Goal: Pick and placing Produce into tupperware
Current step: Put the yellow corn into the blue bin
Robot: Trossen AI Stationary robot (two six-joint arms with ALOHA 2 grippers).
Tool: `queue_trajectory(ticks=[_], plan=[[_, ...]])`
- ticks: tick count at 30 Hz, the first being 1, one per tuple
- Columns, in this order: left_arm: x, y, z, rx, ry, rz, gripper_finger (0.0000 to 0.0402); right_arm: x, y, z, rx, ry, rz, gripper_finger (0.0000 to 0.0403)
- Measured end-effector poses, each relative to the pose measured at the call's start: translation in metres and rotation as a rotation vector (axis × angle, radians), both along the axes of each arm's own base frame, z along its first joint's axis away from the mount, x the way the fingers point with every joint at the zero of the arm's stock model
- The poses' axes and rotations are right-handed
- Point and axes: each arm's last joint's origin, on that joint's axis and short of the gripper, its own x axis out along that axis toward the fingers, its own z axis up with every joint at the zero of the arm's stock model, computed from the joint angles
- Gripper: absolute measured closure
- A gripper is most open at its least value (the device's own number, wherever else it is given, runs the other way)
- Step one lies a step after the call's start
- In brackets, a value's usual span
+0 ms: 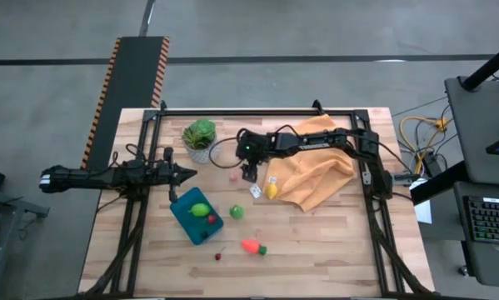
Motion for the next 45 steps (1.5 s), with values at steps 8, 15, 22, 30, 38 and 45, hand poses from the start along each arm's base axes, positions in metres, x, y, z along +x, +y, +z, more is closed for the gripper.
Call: queue_trajectory(ticks=[8,15,22,30,38,45], plan=[[0.0,0.0,0.0,0.0,0.0,0.0,0.0402,-0.013,-0.014,-0.008,0.092,0.095,-0.244,0.0181],[0.0,0.0,-0.001,0.0,0.005,0.0,0.0402,-0.012,-0.013,-0.009,0.138,0.072,-0.41,0.0181],[0.0,0.0,-0.001,-0.001,0.005,0.0,0.0402,-0.01,-0.005,-0.022,0.129,0.098,-0.45,0.0181],[0.0,0.0,0.0,-0.001,0.004,0.0,0.0402,-0.008,0.0,-0.035,0.118,0.132,-0.444,0.0181],[0.0,0.0,0.0,-0.002,0.004,0.0,0.0402,-0.007,0.004,-0.04,0.113,0.144,-0.437,0.0182],[0.0,0.0,-0.001,-0.002,0.005,0.0,0.0402,-0.006,0.005,-0.039,0.111,0.148,-0.427,0.0208]])
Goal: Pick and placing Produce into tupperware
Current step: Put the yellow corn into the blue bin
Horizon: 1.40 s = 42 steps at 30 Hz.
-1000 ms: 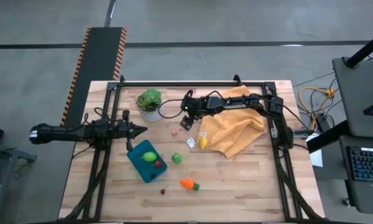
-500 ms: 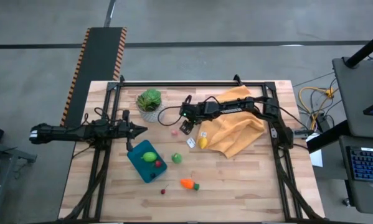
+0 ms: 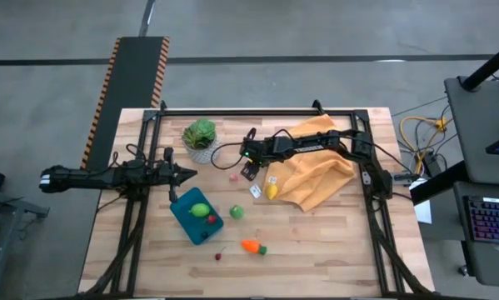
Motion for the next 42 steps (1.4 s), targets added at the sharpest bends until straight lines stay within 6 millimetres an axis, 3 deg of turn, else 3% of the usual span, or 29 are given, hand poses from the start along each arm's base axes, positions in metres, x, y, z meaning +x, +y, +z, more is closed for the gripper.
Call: queue_trajectory(ticks=[22,33,42], plan=[[0.0,0.0,0.0,0.001,0.0,0.0,0.0402,0.001,0.006,-0.001,0.008,0.013,0.096,0.0367],[0.0,0.0,0.0,0.001,0.0,0.0,0.0402,-0.001,0.008,0.006,0.013,0.009,0.109,0.0388],[0.0,0.0,0.0,0.001,0.0,0.0,0.0402,0.0,0.018,0.034,-0.02,-0.07,0.17,0.0389]])
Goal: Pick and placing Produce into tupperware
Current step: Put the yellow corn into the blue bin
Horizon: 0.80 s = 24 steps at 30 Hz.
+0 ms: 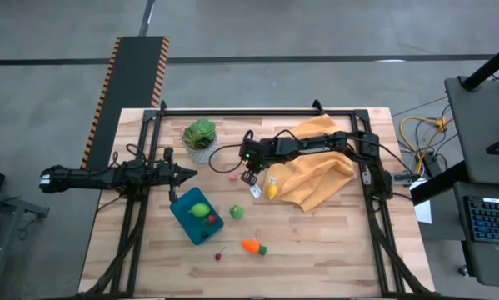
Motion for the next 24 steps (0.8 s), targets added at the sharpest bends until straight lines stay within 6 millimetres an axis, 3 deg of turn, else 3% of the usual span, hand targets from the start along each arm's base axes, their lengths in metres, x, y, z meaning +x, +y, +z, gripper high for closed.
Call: queue_trajectory(ticks=[16,24], plan=[[0.0,0.0,0.0,0.0,0.0,0.0,0.0402,-0.001,0.059,0.083,-0.116,-0.332,0.259,0.039],[0.0,0.0,0.0,0.0,0.0,0.0,0.0402,-0.008,0.077,0.088,-0.156,-0.488,0.323,0.039]])
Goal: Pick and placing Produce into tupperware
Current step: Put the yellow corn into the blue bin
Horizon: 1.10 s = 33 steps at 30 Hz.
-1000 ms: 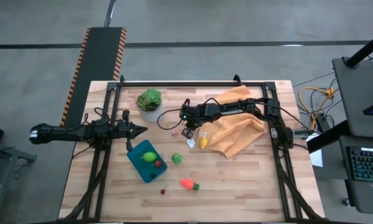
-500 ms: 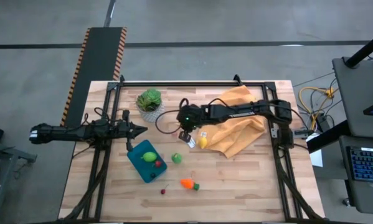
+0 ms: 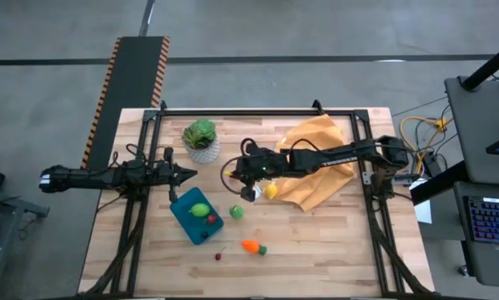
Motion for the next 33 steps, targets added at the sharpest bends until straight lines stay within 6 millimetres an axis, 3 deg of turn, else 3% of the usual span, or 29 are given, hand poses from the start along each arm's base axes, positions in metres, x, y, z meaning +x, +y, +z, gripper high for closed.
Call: queue_trajectory(ticks=[8,18,23,33], plan=[[0.0,0.0,0.0,0.0,-0.001,0.0,0.0402,-0.013,0.007,-0.02,0.093,-0.182,0.184,0.039],[0.0,0.0,0.0,0.0,-0.001,0.0,0.0402,-0.014,0.011,-0.031,0.139,-0.242,0.206,0.039],[0.0,0.0,0.0,0.0,-0.001,0.0,0.0402,0.0,0.023,-0.028,0.135,-0.264,0.243,0.039],[0.0,0.0,0.0,0.0,-0.001,0.0,0.0402,0.044,0.042,-0.049,0.158,-0.25,0.324,0.039]])
